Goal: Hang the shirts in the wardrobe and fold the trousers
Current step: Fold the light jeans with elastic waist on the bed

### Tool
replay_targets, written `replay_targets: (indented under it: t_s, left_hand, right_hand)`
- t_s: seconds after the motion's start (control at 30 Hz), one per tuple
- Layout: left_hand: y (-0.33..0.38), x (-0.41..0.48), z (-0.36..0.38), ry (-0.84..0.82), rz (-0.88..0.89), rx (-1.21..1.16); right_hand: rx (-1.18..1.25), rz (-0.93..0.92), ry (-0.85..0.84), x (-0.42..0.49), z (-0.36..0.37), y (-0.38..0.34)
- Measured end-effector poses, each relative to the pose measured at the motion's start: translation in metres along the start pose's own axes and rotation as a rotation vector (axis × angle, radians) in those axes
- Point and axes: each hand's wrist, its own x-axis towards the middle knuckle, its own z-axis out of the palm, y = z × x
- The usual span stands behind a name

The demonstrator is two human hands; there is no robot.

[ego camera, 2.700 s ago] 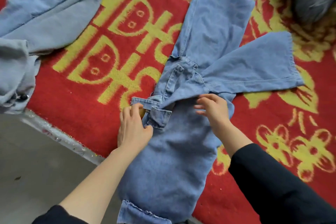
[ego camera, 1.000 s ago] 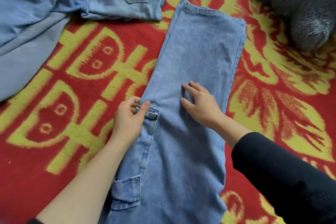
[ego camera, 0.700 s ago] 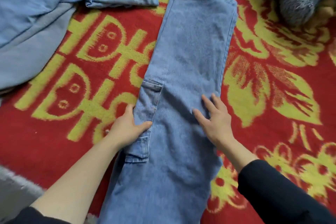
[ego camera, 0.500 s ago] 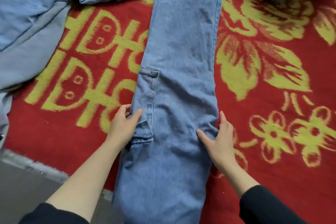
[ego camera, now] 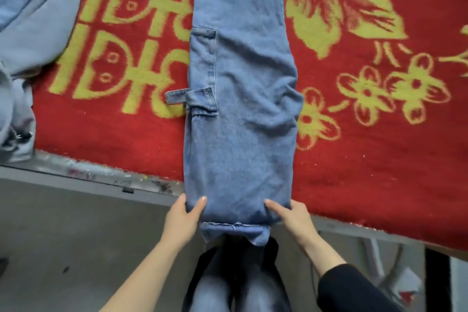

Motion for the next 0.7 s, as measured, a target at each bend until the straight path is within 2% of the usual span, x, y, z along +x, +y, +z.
replay_targets:
  t_s: [0.1,0.27,0.43,0.57,0.7]
  left_hand:
    - [-0.005,-0.012,-0.008,-0.042,0.075,0.074]
    - [0.002,-0.027,-0.025,-0.156,0.143,0.197]
    - [0.011,-0.058,-0.029,-0.159,0.125,0.140]
    - [0.006,-0.102,-0.026,-0.263,0.095,0.146]
    - [-0.011,-0.162,-0.017,-0.446,-0.038,0.119]
  right_hand:
    - [-0.036,0.003,-0.046,-0.013,-0.004,0.015]
    - [-0.045,-0.115,-0.052,-0.033,-0.015,0.008]
    - [-0.105,-0.184,-0.065,-0.060,-0.020,0.010]
    - [-0.144,-0.101,-0.136,-0.094,-0.036,0.031]
    - [-0.191,0.104,-0.229,-0.138,-0.058,0.062]
